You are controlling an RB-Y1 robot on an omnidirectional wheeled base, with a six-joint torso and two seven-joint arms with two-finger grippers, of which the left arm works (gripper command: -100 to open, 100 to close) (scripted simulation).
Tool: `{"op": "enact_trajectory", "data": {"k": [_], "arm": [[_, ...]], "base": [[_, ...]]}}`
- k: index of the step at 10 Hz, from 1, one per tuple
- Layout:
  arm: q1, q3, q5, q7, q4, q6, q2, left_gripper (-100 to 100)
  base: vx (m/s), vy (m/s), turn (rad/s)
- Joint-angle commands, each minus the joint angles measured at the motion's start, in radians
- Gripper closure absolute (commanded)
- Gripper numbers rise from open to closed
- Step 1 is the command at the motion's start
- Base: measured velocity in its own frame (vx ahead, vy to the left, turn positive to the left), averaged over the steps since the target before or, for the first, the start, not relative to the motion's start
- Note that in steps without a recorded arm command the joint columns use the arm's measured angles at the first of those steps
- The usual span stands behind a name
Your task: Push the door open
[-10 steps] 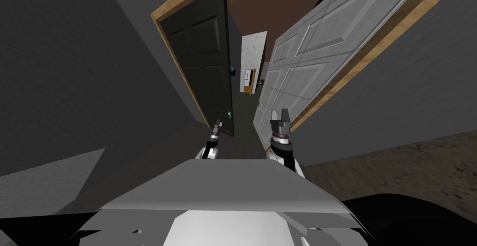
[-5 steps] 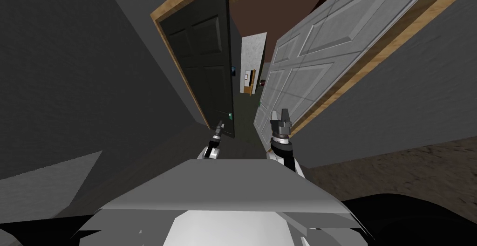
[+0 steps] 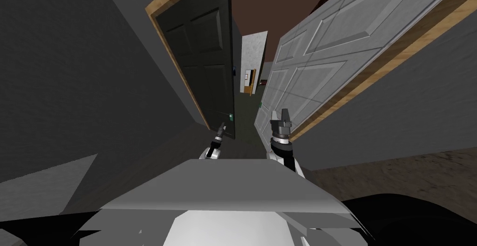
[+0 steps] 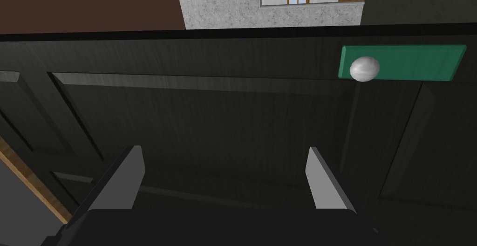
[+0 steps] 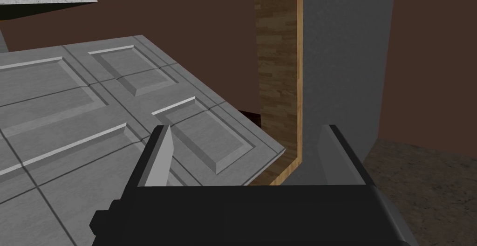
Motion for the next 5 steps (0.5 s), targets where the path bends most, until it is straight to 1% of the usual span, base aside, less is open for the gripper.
{"op": "enact_trajectory", "data": {"k": [1, 2, 3, 4, 5], "arm": [[-0.022, -0.008, 0.0, 0.013, 0.05, -0.006, 0.002, -100], [-0.022, -0.008, 0.0, 0.013, 0.055, -0.006, 0.002, -100], [-0.036, -0.013, -0.001, 0.019, 0.09, -0.01, 0.002, -100], [-0.036, -0.013, -0.001, 0.019, 0.091, -0.01, 0.002, -100], [-0.051, -0.019, -0.001, 0.026, 0.127, -0.013, 0.001, -100]], "base": [[0.082, 0.041, -0.006], [0.061, 0.035, -0.002], [0.063, 0.04, -0.004], [0.044, 0.031, -0.003], [0.044, 0.029, -0.003]]}}
